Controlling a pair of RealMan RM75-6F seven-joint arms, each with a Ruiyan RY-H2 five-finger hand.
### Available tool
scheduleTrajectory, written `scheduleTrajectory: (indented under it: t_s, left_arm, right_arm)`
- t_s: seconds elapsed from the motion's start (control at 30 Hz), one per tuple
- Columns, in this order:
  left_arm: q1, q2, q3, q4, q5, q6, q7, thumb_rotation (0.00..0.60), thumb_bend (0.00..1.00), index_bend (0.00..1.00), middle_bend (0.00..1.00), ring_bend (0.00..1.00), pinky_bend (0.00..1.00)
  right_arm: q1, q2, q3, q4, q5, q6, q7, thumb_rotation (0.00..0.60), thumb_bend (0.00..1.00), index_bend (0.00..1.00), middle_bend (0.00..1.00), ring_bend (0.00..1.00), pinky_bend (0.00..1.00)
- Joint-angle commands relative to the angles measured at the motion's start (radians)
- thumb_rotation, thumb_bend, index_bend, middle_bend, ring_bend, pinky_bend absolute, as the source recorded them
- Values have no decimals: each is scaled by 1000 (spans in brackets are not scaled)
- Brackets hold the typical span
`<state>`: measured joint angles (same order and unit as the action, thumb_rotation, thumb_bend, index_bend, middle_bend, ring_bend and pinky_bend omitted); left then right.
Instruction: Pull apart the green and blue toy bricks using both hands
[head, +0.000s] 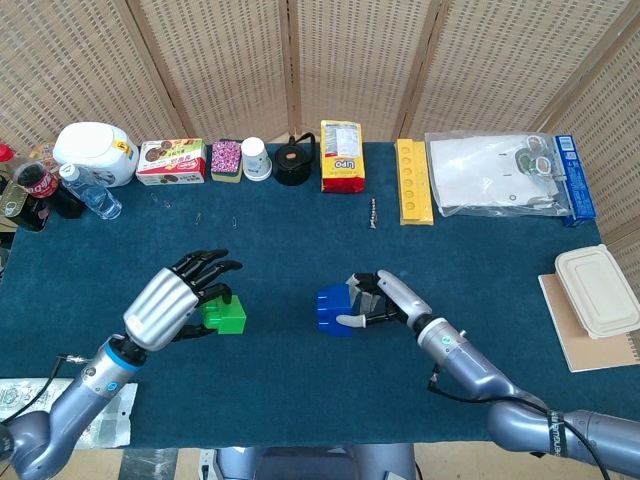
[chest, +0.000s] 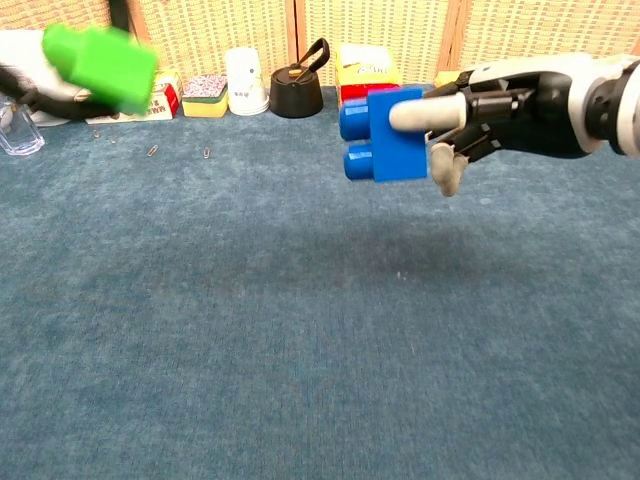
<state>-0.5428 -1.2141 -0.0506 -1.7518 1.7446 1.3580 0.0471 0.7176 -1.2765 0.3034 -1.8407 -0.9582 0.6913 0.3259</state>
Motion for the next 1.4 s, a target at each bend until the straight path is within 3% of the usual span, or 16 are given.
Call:
scheduleTrajectory:
  t_s: [0.03, 0.13, 0.43, 0.8, 1.17, 1.2, 1.33, 1.4]
  left_arm:
    - [40, 32, 37, 26, 1, 19, -21, 600, 290, 714, 287, 187, 266]
    - [57, 34, 51, 57, -1, 27, -43, 600, 289, 714, 288, 186, 266]
    - [75, 20, 62, 111, -30, 5, -65, 600, 289, 714, 287, 187, 266]
    - [27, -71, 30, 166, -94, -111, -11, 600, 289, 714, 287, 187, 261]
    - [-71, -226, -26, 263, -208, -289, 121, 600, 279, 705, 287, 187, 221]
    - [-78, -233, -29, 264, -223, -307, 136, 600, 266, 666, 287, 185, 215]
    - [-100, -246, -41, 241, -273, -353, 205, 600, 198, 317, 252, 136, 197]
    - [-103, -244, -44, 225, -287, -358, 228, 600, 190, 281, 242, 131, 196]
  right_arm:
    - [14, -135, -112, 128, -130, 185, -266, 389, 146, 576, 590, 557, 444]
    - [8, -190, -146, 200, -181, 252, -364, 386, 146, 565, 571, 524, 406]
    - [-6, -208, -175, 272, -218, 251, -382, 386, 146, 496, 490, 418, 326]
    - [-29, -160, -194, 239, -240, 248, -398, 386, 146, 237, 289, 238, 216]
    - [-69, -81, -185, 161, -315, 326, -392, 386, 145, 161, 222, 172, 154]
    - [-72, -74, -183, 154, -321, 335, -393, 386, 145, 161, 222, 172, 152]
    - [-90, -46, -176, 130, -345, 372, -398, 386, 146, 161, 222, 172, 144]
    - [-99, -37, -171, 123, -353, 389, -389, 385, 146, 161, 223, 172, 143]
